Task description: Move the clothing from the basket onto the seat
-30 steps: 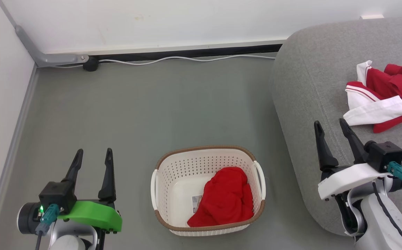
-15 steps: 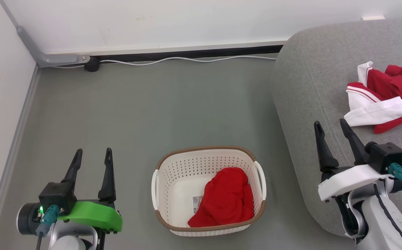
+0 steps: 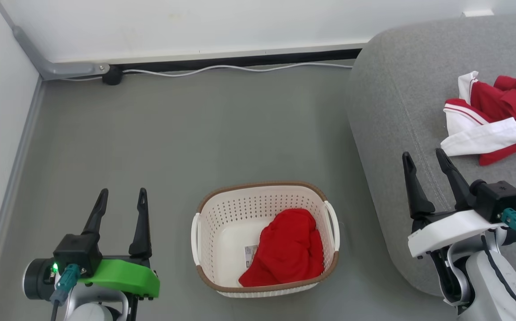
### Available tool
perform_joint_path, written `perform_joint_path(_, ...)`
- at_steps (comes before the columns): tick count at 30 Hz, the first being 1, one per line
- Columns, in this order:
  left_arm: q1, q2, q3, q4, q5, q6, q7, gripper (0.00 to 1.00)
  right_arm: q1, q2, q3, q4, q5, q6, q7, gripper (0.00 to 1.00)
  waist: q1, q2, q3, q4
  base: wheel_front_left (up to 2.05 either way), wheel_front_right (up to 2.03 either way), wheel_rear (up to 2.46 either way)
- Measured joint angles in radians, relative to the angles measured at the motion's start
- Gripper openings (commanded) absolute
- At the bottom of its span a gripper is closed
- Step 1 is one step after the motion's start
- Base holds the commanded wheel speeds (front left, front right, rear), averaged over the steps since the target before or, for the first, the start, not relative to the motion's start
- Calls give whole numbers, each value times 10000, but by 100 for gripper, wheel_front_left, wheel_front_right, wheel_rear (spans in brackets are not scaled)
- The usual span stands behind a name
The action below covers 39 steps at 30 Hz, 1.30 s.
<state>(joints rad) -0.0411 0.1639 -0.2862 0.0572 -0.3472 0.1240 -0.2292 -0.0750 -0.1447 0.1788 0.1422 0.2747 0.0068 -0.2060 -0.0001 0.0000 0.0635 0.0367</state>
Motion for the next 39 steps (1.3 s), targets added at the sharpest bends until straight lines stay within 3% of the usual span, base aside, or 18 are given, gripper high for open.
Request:
perform_joint_path(14,-605,-291,-1034,-148,176,-196,570,100,-414,-102,36,-1358,-21,-71,307,100,1,0,1282,-466,0,0,0)
perform_joint_path(28,-2215,-545,-1971,1118,694,-773,1689,100,-1326,242,458,-2614,-31,31,307,100,1,0,3108,-1467,0,0,0)
perform_joint_path(39,-3311,-514,-1781,2642,690,-846,2750,100,-2289,571,918,-3499,-12,213,42,100,2,0,4591,-2578,0,0,0)
